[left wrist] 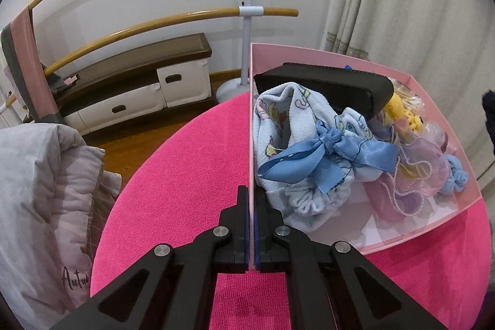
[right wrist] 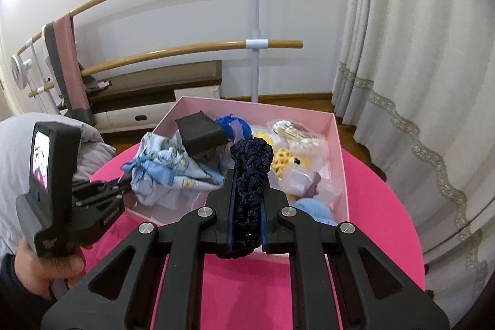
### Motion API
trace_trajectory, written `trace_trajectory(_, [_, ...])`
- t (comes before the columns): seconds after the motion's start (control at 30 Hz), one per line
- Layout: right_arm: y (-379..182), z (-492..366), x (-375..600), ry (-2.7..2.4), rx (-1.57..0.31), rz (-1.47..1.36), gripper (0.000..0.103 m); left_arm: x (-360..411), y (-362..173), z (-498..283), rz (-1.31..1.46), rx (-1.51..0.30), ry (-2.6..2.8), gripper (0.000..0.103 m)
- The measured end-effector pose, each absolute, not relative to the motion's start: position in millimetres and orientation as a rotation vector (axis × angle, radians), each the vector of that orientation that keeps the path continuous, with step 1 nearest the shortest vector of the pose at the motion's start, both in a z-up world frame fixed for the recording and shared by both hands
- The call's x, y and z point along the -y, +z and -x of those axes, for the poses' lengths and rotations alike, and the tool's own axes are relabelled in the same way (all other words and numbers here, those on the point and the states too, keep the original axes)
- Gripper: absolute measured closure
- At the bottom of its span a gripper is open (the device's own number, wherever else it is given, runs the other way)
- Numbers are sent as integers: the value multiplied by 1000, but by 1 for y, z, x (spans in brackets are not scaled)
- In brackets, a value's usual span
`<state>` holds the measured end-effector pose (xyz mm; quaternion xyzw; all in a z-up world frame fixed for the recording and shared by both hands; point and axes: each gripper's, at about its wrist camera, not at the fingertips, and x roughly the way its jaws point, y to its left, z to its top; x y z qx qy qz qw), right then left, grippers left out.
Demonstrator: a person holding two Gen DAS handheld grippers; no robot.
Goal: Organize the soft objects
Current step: 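Carry the navy crocheted pouch over the box with the right gripper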
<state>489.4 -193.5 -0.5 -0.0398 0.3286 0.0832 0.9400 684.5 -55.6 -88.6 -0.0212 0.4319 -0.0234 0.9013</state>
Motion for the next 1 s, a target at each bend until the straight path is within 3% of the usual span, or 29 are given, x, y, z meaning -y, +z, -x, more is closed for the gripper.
trace_trajectory(0.57, [-30, -562, 200, 201, -790, 42, 92, 61, -85, -679, 40, -895, -45, 103])
trace_trajectory(1.0, [-35, -566, 203, 196, -812, 41, 92, 64, -79, -669, 57, -897, -47, 103])
